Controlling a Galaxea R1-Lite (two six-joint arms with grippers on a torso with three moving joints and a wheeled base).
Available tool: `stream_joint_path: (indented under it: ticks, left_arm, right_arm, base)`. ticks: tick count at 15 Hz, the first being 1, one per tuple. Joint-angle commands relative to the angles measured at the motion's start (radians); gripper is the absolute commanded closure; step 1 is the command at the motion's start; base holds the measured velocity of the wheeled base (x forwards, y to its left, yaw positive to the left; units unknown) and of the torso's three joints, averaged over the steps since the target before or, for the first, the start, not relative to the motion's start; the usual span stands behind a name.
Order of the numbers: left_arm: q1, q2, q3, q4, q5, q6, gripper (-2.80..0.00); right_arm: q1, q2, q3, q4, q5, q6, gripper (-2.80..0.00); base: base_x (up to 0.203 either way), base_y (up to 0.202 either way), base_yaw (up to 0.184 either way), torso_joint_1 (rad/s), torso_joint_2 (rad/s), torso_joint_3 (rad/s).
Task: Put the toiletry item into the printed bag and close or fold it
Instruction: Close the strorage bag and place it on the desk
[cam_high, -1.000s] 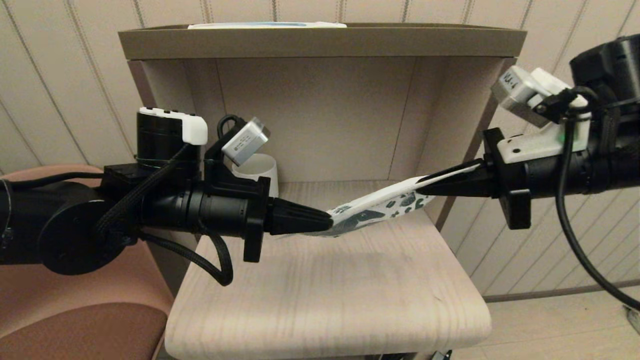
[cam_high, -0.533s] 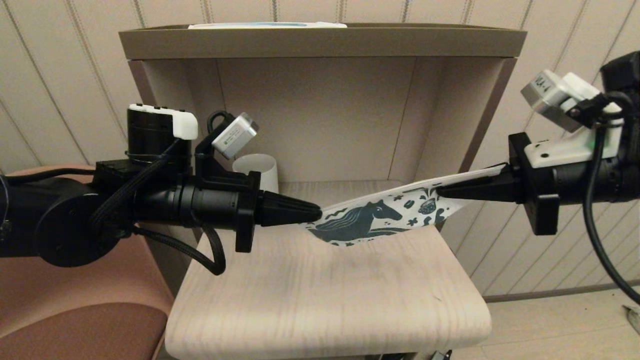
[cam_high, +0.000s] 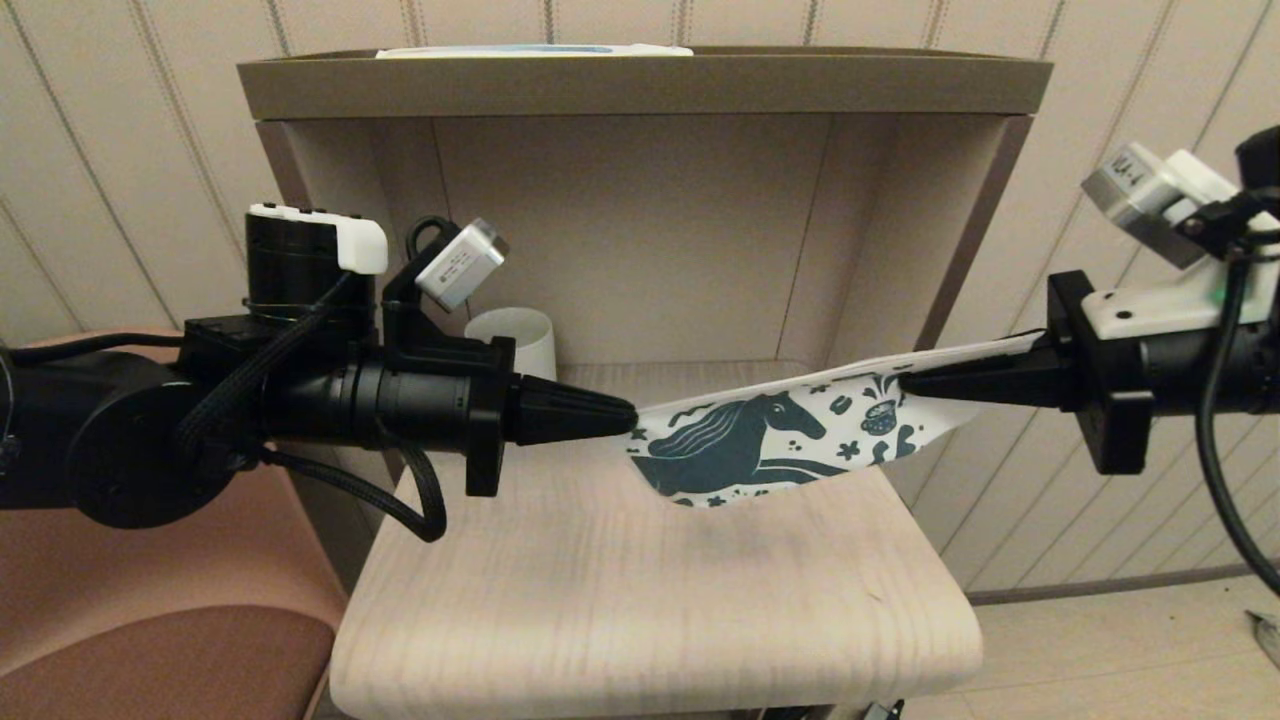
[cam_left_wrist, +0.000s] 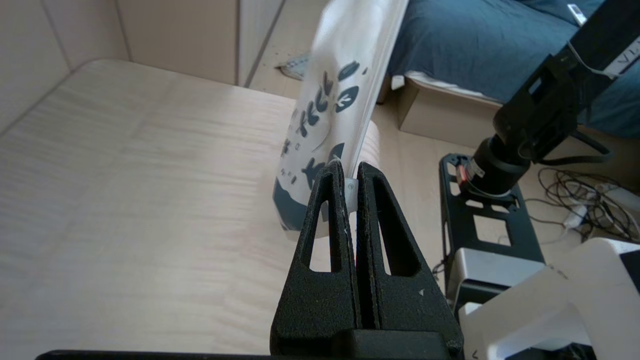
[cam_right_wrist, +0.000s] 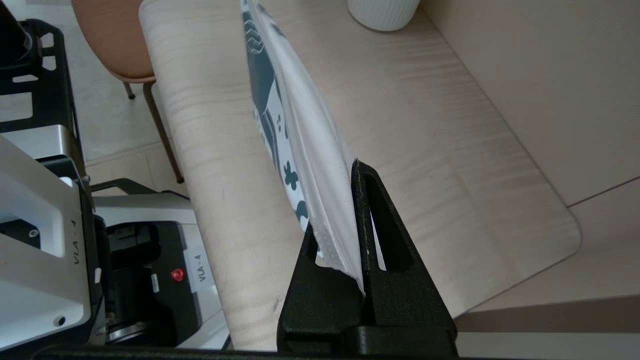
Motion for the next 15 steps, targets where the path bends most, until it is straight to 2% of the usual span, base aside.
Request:
stream_joint_path:
  ticks: [1,15]
  left_arm:
    - [0.012,0.003,-0.004,-0.001,-0.004,0.001,0.0]
    - [0.02,0.008,-0.018,0.007,-0.007,-0.002,0.0]
  right_arm:
    - [-0.01,-0.002,0.01,0.001,0.003,-0.004,0.0]
    - [0.003,0.012,0.041,-0.027,0.024,-0.002,0.0]
  base:
    - [0.0,0.0,0.0,0.0,0.0,0.0]
    - [0.0,0.0,0.0,0.0,0.0,0.0]
